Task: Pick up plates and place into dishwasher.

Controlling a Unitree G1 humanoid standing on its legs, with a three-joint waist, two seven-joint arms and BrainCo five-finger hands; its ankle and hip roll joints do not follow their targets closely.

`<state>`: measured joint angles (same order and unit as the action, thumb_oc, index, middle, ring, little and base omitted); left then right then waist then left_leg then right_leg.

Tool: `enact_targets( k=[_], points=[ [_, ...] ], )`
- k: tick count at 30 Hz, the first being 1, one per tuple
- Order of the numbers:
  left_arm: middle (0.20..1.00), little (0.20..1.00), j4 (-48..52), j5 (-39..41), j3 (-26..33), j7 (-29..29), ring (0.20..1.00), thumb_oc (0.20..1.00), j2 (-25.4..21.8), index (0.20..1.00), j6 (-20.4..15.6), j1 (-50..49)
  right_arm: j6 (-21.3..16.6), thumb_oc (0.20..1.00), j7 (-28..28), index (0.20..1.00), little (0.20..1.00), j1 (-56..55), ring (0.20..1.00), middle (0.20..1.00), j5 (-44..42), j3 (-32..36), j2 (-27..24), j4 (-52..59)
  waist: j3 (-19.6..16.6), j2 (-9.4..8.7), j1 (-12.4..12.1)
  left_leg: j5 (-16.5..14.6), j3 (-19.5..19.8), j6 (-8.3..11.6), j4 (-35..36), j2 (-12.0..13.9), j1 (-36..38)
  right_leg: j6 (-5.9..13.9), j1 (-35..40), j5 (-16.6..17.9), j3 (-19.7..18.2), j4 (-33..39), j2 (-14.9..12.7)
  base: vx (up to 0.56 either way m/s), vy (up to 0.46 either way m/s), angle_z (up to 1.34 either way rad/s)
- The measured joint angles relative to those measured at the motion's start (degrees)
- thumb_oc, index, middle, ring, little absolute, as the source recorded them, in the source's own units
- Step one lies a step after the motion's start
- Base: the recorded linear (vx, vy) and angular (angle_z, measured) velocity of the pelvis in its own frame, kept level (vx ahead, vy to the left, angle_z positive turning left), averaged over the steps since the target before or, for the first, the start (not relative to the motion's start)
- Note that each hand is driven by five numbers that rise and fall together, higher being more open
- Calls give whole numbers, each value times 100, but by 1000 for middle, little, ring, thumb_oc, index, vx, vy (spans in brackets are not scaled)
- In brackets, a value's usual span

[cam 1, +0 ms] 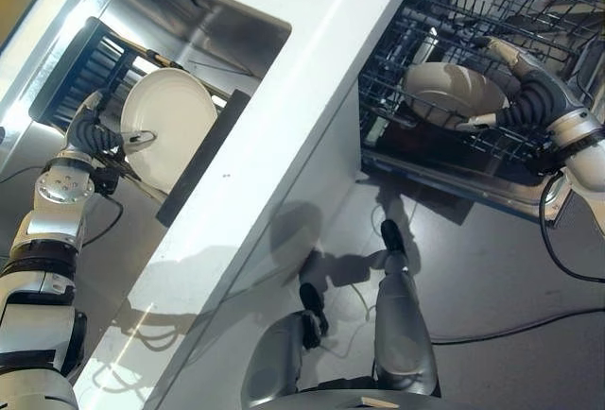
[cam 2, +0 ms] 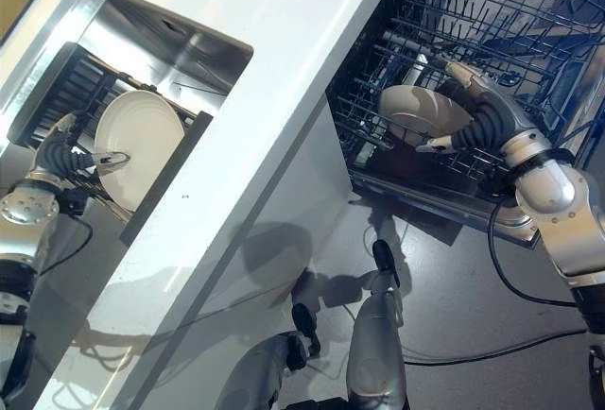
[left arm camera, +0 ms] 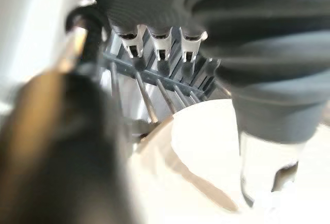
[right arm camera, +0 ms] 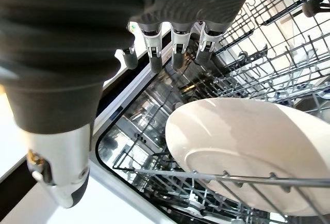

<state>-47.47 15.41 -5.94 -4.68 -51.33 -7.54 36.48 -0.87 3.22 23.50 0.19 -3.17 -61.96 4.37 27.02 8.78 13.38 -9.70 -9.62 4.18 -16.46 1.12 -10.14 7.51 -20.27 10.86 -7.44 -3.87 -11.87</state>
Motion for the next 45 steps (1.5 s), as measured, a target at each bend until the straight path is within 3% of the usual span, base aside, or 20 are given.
enact_targets(
  k=[3, 12, 14, 18, 21, 26, 36, 37, 38, 40, 45],
  points=[
    [1000, 1000, -38, 471, 6, -573, 1000, 1000, -135, 1000, 7, -20, 0, 1000, 5, 1000, 1000, -3, 1000, 1000, -36, 1, 0, -1, -3, 7, 7, -11, 0, -16, 1, -23, 6, 1, -3, 1, -10, 2, -18, 9, 59, -2],
    [1000, 1000, -121, 1364, 57, -1404, 1000, 1000, -193, 1000, 171, -15, -12, 1000, 82, 1000, 1000, -3, 1000, 1000, -37, 1, -115, -1, 5, 107, -8, -18, -6, -36, 61, -66, 54, 39, 1, 27, -12, 0, -54, 0, 19, 0],
    [1000, 1000, -56, 1634, 3, -1984, 1000, 1000, -201, 1000, 294, -29, -13, 1000, 108, 1000, 1000, -2, 1000, 1000, -41, 1, -175, -1, -8, 126, -10, -16, -36, -39, 90, -70, 86, 42, 2, 29, -12, 0, -56, -10, 24, -6],
    [1000, 1000, -113, 1755, 44, -2431, 1000, 1000, -246, 1000, 452, -40, -16, 1000, 121, 1000, 1000, -2, 1000, 1000, -143, -1, -252, -2, -11, 143, -5, -14, -84, -44, 129, -82, 146, 44, 18, 30, -17, -2, -64, 3, 48, -6],
    [1000, 1000, -104, 1808, -1, -3086, 1000, 1000, -303, 1000, 568, -42, -27, 1000, 135, 1000, 1000, 8, 1000, 1000, -211, -10, -441, -16, -48, 237, -1, 7, -108, -73, 198, -134, 191, 44, 21, 30, -17, 1, -106, 22, 54, -2],
    [1000, 1000, -213, 1788, -175, -3332, 1000, 1000, -375, 1000, 789, -49, -115, 1000, 200, 1000, 1000, 110, 1000, 1000, -318, -249, -608, -56, -51, 310, -2, 25, -139, -103, 356, -202, 368, 46, 76, 31, -13, 10, -146, 15, 22, -8],
    [1000, 1000, -226, 1692, -453, -3630, 1000, 1000, -548, 1000, 712, -69, -118, 1000, 241, 1000, 1000, 353, 1000, 1000, -388, -394, -634, -95, -78, 372, -5, 55, -134, -148, 566, -292, 568, 68, 127, 45, 30, 16, -203, 9, -8, -4],
    [959, 959, -202, 1699, -460, -3641, 959, 959, -560, 959, 712, -79, -118, 1000, 241, 1000, 1000, 353, 1000, 1000, -388, -395, -634, -100, -78, 372, -6, 57, -134, -150, 570, -298, 570, 68, 129, 45, 33, 19, -209, 0, 0, 0],
    [592, 592, -188, 1711, -460, -3664, 592, 592, -570, 592, 707, -87, -118, 1000, 241, 1000, 1000, 353, 1000, 1000, -388, -395, -634, -105, -78, 372, -6, 60, -132, -155, 579, -304, 573, 68, 131, 45, 37, 24, -216, 0, 0, 0],
    [200, 200, -39, 1813, -460, -3670, 200, 200, -630, 200, 718, -190, -119, 1000, 242, 1000, 1000, 351, 1000, 1000, -388, -395, -633, -126, -78, 373, -7, 64, -127, -161, 601, -312, 595, 68, 159, 45, 52, 46, -228, 0, 0, 0],
    [200, 200, 396, 2358, -461, -3683, 200, 200, -820, 200, 724, -517, -130, 1000, 239, 1000, 1000, 348, 1000, 1000, -386, -393, -622, -175, -76, 378, -32, 90, -100, -194, 714, -312, 683, 69, 257, 46, 131, 112, -271, -3, -25, 5]
  ],
)
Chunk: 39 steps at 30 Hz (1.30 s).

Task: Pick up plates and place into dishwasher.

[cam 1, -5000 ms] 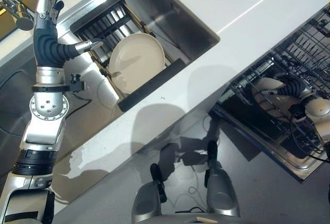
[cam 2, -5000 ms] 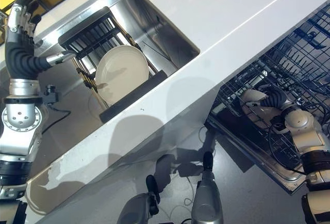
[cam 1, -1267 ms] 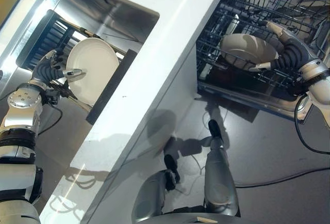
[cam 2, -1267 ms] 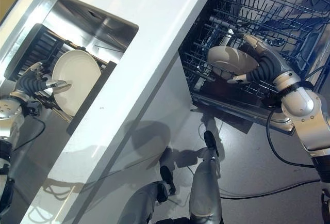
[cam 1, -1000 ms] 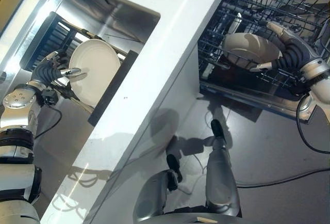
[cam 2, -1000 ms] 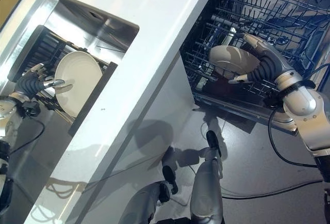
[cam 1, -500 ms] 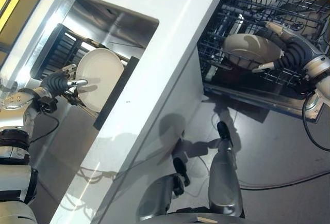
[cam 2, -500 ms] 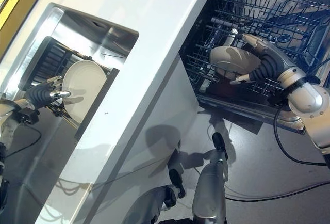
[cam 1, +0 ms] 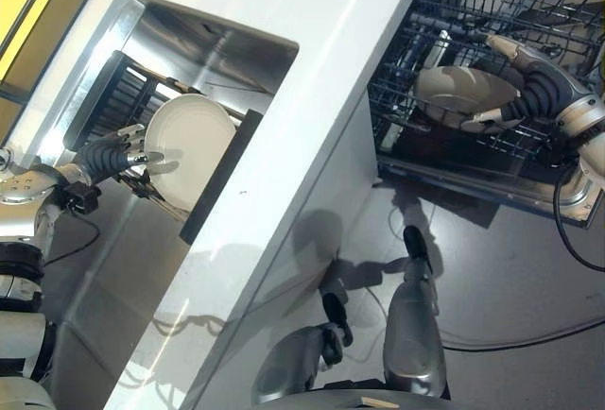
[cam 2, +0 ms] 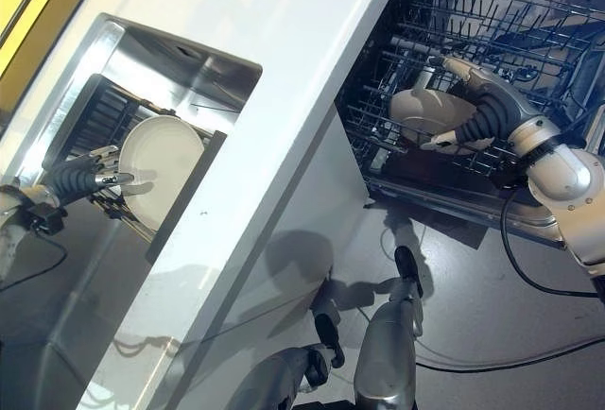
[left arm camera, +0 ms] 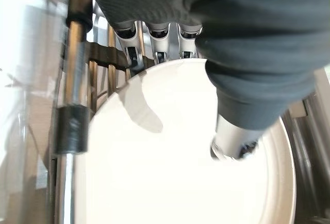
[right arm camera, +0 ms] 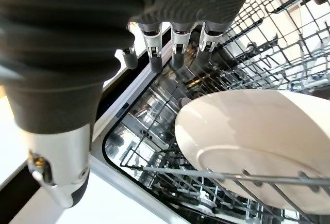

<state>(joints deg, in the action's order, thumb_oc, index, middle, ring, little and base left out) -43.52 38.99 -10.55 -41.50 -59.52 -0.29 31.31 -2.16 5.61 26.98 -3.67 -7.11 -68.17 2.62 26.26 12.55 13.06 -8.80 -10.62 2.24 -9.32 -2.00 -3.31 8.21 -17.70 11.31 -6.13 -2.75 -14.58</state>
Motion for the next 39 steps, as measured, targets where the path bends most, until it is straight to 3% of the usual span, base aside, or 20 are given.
enact_targets(
  k=[1, 3, 4, 7, 22, 27, 34, 37, 39],
  points=[
    [200, 200, 133, 96, 3, -25, 200, 200, -28, 200, 1, -42, 0, 1000, -2, 1000, 1000, -15, 1000, 1000, 2, 0, 5, -6, 0, 0, -3, 10, 16, -13, 13, -8, -4, 0, 9, 0, 47, 1, -19, -21, -31, 15],
    [200, 200, 899, 476, -188, -759, 200, 200, -25, 200, -10, -291, 1, 1000, -2, 1000, 1000, -27, 1000, 1000, 9, 1, 9, -12, -1, 4, -20, 25, 59, -33, 32, -32, 8, 0, 53, 0, 109, 2, -65, -16, -28, 17],
    [200, 200, 1148, 647, -186, -865, 200, 200, 99, 200, -27, -364, 0, 1000, -3, 1000, 1000, -28, 1000, 1000, 14, 1, 22, -10, -1, 4, -51, 30, 79, -41, 44, -46, 34, 0, 82, 0, 135, 3, -85, -11, -32, 10],
    [200, 200, 1314, 836, -162, -839, 200, 200, 206, 200, -49, -353, -1, 1000, -7, 1000, 1000, -30, 1000, 1000, 26, 40, 54, -6, -1, 3, -160, 47, 127, -67, 78, -75, 40, 1, 99, -2, 208, 12, -127, -10, -52, 7],
    [200, 200, 1852, 1192, 247, -724, 200, 200, 522, 200, 11, -690, 4, 1000, -124, 1000, 1000, -404, 1000, 1000, 201, 461, 419, 2, -1, 2, -165, 50, 289, -65, 132, -32, 37, 2, 230, -1, 396, 90, -130, -14, -39, 6],
    [200, 200, 2241, 1223, 410, -226, 200, 200, 781, 200, -45, -951, 4, 1000, -178, 1000, 1000, -609, 1000, 1000, 258, 479, 555, 20, -2, 1, -177, 54, 311, -70, 176, -21, 133, 2, 338, -2, 491, 104, -129, -24, -62, 2],
    [200, 200, 3052, 1098, 818, 902, 200, 200, 1822, 200, -428, -1635, -126, 1000, -613, 1000, 1000, -1178, 1000, 1000, 485, 1241, 1224, 195, -11, -26, -452, 87, 378, -15, 177, 56, 154, -1, 410, -11, 596, 105, -79, -13, -98, 4],
    [200, 200, 3433, 840, 1005, 1343, 200, 200, 1935, 200, -697, -1914, -232, 1000, -704, 1000, 1000, -1358, 1000, 1000, 557, 1466, 1488, 200, -100, -181, -491, 132, 490, 57, 171, 112, 165, 85, 516, -112, 710, 105, -47, -20, -128, 21],
    [200, 200, 3584, 454, 1096, 1664, 200, 200, 2005, 200, -936, -1996, -259, 1000, -727, 1000, 1000, -1416, 1000, 1000, 642, 1549, 1651, 209, -187, -277, -587, 152, 536, 102, 182, 203, 165, 40, 572, -125, 776, 98, 35, -7, -175, 7]
  ],
)
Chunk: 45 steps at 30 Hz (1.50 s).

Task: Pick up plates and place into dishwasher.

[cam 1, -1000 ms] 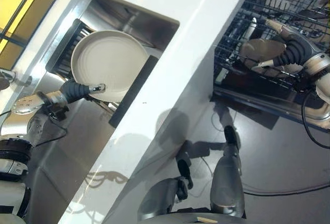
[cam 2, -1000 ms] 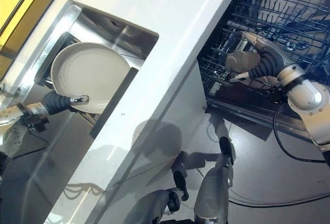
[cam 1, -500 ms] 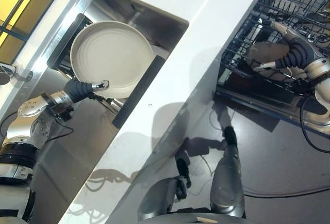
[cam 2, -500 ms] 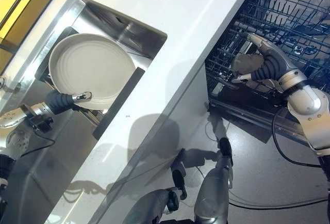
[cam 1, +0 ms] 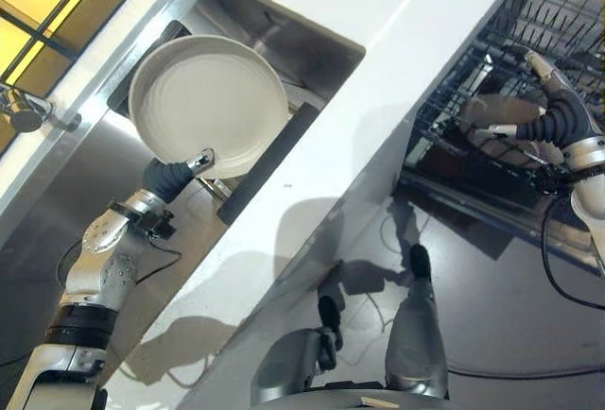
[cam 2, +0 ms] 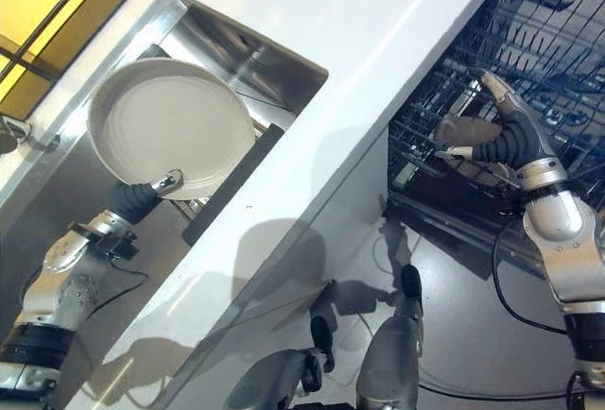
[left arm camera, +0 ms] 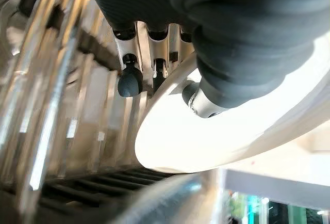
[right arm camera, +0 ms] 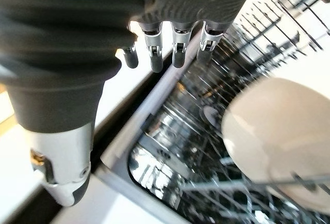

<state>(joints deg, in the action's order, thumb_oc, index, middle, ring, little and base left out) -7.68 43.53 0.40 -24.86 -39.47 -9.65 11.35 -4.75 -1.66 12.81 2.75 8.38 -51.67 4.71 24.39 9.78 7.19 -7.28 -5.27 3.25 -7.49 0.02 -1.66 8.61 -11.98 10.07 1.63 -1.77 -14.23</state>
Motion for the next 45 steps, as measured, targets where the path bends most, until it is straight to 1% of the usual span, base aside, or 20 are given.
enact_targets(
  k=[2, 4, 7, 9, 11, 12, 15, 17, 20, 22, 25, 28, 30, 32, 34, 37, 38, 39, 43, 45],
  points=[
    [200, 200, 128, -320, 159, 342, 200, 200, 74, 200, -154, -74, -3, 1000, -19, 1000, 1000, -170, 1000, 1000, 6, 62, 32, 123, -160, -79, -43, 13, 93, 44, 2, 73, -17, -71, 52, -49, 93, 0, 49, 5, -150, 16],
    [200, 200, 243, -526, 395, 609, 200, 200, 93, 200, -346, -235, -57, 1000, -24, 1000, 1000, -328, 1000, 1000, 5, 115, 182, 237, -355, -179, -96, 28, 139, 87, 12, 124, -6, -121, 101, -79, 167, 7, 121, 15, -142, 15],
    [200, 200, 284, -794, 604, 874, 200, 200, 117, 200, -433, -347, -119, 1000, -24, 1000, 1000, -536, 1000, 1000, 5, 123, 295, 284, -648, -264, -235, 56, 244, 140, 69, 242, 24, -135, 183, -89, 264, 36, 192, 22, -159, 13],
    [200, 200, 473, -1032, 753, 996, 200, 200, 139, 200, -477, -527, -130, 1000, -29, 1000, 1000, -659, 1000, 1000, 3, 151, 380, 366, -717, -315, -354, 76, 262, 172, 108, 289, 140, -158, 321, -86, 313, 112, 249, 39, -147, 11],
    [200, 200, 575, -1304, 778, 1172, 200, 200, 151, 200, -544, -680, -172, 1000, -85, 1000, 1000, -760, 1000, 1000, 1, 150, 419, 403, -817, -342, -400, 83, 347, 185, 176, 316, 208, -176, 440, -111, 418, 143, 277, 54, -136, 18],
    [200, 200, 625, -1418, 819, 1268, 200, 200, 152, 200, -576, -766, -197, 1000, -149, 1000, 1000, -766, 1000, 1000, -4, 155, 427, 413, -872, -356, -461, 100, 381, 213, 199, 349, 218, -179, 477, -110, 448, 173, 291, 50, -126, 15],
    [200, 200, 656, -1887, 1038, 1817, 200, 200, 269, 200, -756, -862, -393, 1000, -445, 1000, 1000, -766, 1000, 1000, -55, 227, 599, 444, -988, -428, -527, 125, 457, 248, 265, 392, 322, -202, 626, -134, 532, 220, 351, 16, -120, 15],
    [200, 200, 765, -2389, 1299, 2227, 200, 200, 300, 200, -914, -925, -540, 1000, -540, 1000, 1000, -771, 1000, 1000, -172, 237, 771, 746, -1082, -508, -567, 143, 533, 278, 304, 449, 349, -205, 736, -133, 535, 335, 408, -9, -147, 18],
    [200, 200, 1154, -3209, 1443, 2733, 200, 200, 289, 200, -1276, -922, -802, 1000, -489, 1000, 1000, -774, 1000, 1000, -440, 236, 819, 1268, -1206, -610, -673, 165, 553, 315, 384, 495, 427, -221, 845, -135, 537, 422, 472, -7, -137, 8],
    [200, 200, 1391, -3756, 1446, 2974, 200, 200, 187, 200, -1641, -892, -840, 1000, -364, 1000, 1000, -662, 1000, 1000, -607, 182, 817, 1426, -1282, -703, -711, 183, 579, 339, 398, 518, 477, -220, 983, -136, 557, 514, 493, 14, -123, 18],
    [200, 200, 1561, -4411, 1427, 3280, 200, 200, -18, 200, -2100, -830, -851, 1000, -190, 1000, 1000, -342, 1000, 1000, -979, -142, 820, 1552, -1468, -801, -803, 201, 578, 369, 482, 570, 558, -230, 1064, -142, 582, 569, 540, -9, -97, 6],
    [200, 200, 1560, -4985, 1255, 3582, 200, 200, -164, 200, -2480, -644, -872, 1000, 84, 1000, 1000, -77, 1000, 1000, -1283, -598, 839, 1569, -1604, -855, -814, 211, 636, 375, 512, 583, 619, -237, 1185, -150, 663, 623, 549, -35, -72, 12],
    [200, 200, 1569, -5363, 948, 3748, 200, 200, -371, 200, -2691, -447, -872, 1000, 265, 1000, 1000, 115, 1000, 1000, -1366, -1013, 857, 1572, -1689, -900, -841, 230, 690, 386, 526, 587, 614, -239, 1212, -152, 693, 644, 555, -12, -65, 11],
    [200, 200, 1598, -5668, 679, 3779, 200, 200, -549, 200, -2833, -265, -872, 1000, 380, 1000, 1000, 332, 1000, 1000, -1369, -1315, 866, 1587, -1730, -926, -872, 245, 696, 391, 564, 594, 632, -243, 1231, -150, 694, 670, 559, -18, -50, 3],
    [200, 200, 1664, -5973, 326, 3781, 200, 200, -699, 200, -2951, -22, -872, 1000, 487, 1000, 1000, 404, 1000, 1000, -1384, -1466, 870, 1655, -1774, -927, -957, 274, 694, 406, 627, 609, 720, -249, 1294, -145, 690, 690, 582, -21, -43, -2],
    [200, 200, 1795, -6208, -95, 3785, 200, 200, -979, 200, -3200, 385, -871, 1000, 507, 1000, 1000, 683, 1000, 1000, -1488, -1674, 869, 1681, -1795, -930, -971, 275, 695, 407, 621, 614, 717, -251, 1298, -143, 693, 690, 586, -7, -12, 0],
    [200, 200, 1834, -6337, -231, 3787, 200, 200, -1104, 200, -3254, 506, -872, 1000, 507, 1000, 1000, 780, 1000, 1000, -1528, -1734, 864, 1681, -1806, -923, -963, 275, 696, 408, 620, 615, 721, -252, 1301, -143, 693, 690, 586, 0, 0, 0],
    [200, 200, 1897, -6443, -418, 3795, 200, 200, -1324, 200, -3262, 647, -872, 1000, 517, 1000, 1000, 861, 1000, 1000, -1569, -1787, 817, 1689, -1809, -926, -957, 277, 695, 410, 622, 616, 727, -252, 1306, -142, 693, 690, 590, 0, 0, 0],
    [200, 200, 1927, -6393, -418, 3819, 200, 200, -1770, 200, -3269, 891, -871, 1000, 602, 1000, 1000, 870, 1000, 1000, -1662, -1819, 730, 1692, -1837, -918, -950, 277, 690, 412, 667, 617, 819, -249, 1377, -150, 694, 690, 587, 0, 0, 0],
    [200, 200, 1957, -6283, -420, 3780, 200, 200, -1791, 200, -3267, 894, -871, 1000, 604, 1000, 1000, 869, 1000, 1000, -1690, -1819, 729, 1696, -1856, -912, -949, 279, 688, 410, 674, 616, 820, -250, 1376, -150, 694, 690, 584, -31, -11, 1]
  ],
)
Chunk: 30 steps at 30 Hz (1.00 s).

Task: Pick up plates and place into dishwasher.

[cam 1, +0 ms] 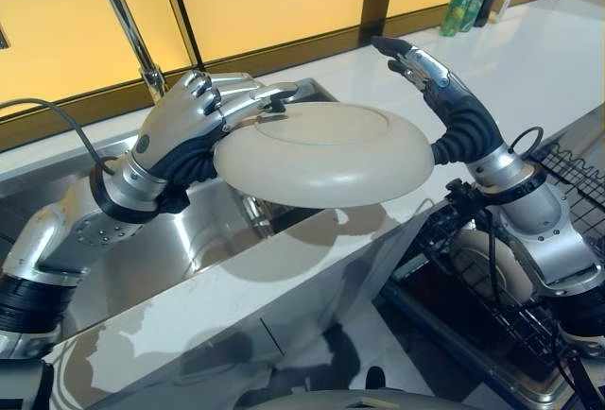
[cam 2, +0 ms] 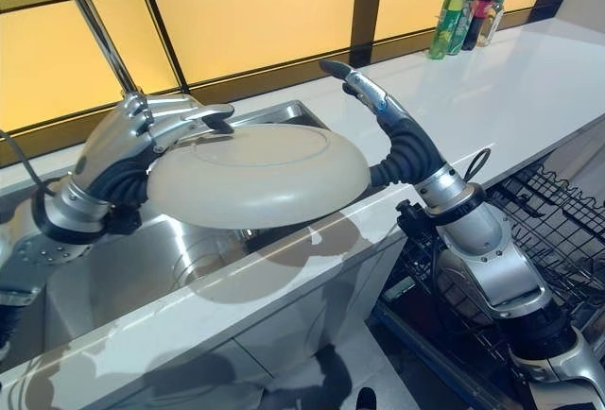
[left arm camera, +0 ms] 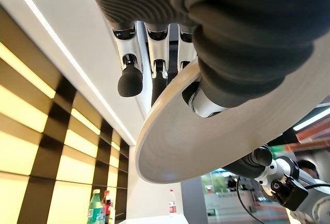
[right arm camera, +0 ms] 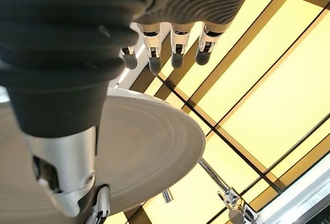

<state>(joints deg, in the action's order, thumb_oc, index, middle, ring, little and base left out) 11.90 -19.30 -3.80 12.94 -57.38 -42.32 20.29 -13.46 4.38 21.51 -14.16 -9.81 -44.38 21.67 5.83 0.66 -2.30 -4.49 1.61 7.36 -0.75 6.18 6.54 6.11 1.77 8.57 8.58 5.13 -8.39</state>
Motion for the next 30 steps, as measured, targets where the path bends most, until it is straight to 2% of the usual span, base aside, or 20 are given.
enact_targets(
  k=[14, 18, 22, 24, 30],
  points=[
    [200, 200, 32, 229, 0, -221, 200, 200, 83, 200, 53, -5, 1, 1000, 40, 1000, 1000, 0, 1000, 1000, -15, -2, -1, 43, -114, 18, -11, 2, 7, 2, 10, 2, -1, -1, 0, -5, 3, 0, 1, -2, 0, 0],
    [200, 200, 32, 259, -2, -228, 200, 200, 172, 200, 60, -19, 2, 1000, 139, 1000, 1000, 0, 1000, 1000, -408, -53, 40, 59, -139, 32, -14, 8, 10, 3, 19, 3, -2, -2, 0, -5, 7, 0, 1, 0, 0, 0],
    [200, 200, 35, 448, -4, -332, 200, 200, 744, 200, 197, -355, 9, 1000, 233, 1000, 1000, -142, 1000, 1000, -752, -281, 622, 108, -254, 70, -3, 11, -1, 1, 47, 7, 13, 0, -13, -12, 7, 1, 4, -32, -39, -1],
    [200, 200, 39, 515, -11, -404, 200, 200, 1032, 200, 300, -578, 11, 1000, 317, 1000, 1000, -255, 1000, 1000, -747, -463, 683, 233, -264, 74, -3, 30, -9, 1, 85, 9, 42, 0, -15, -12, -3, 2, 8, -48, -41, -4],
    [200, 200, 10, 772, -231, -398, 200, 200, 1496, 200, 663, -652, 115, 1000, 333, 1000, 1000, -272, 1000, 1000, -746, -562, 914, 304, -291, 37, -12, 61, -150, -2, 199, 19, 174, 0, -15, -11, -82, 2, 25, -17, -23, -9]
  ],
)
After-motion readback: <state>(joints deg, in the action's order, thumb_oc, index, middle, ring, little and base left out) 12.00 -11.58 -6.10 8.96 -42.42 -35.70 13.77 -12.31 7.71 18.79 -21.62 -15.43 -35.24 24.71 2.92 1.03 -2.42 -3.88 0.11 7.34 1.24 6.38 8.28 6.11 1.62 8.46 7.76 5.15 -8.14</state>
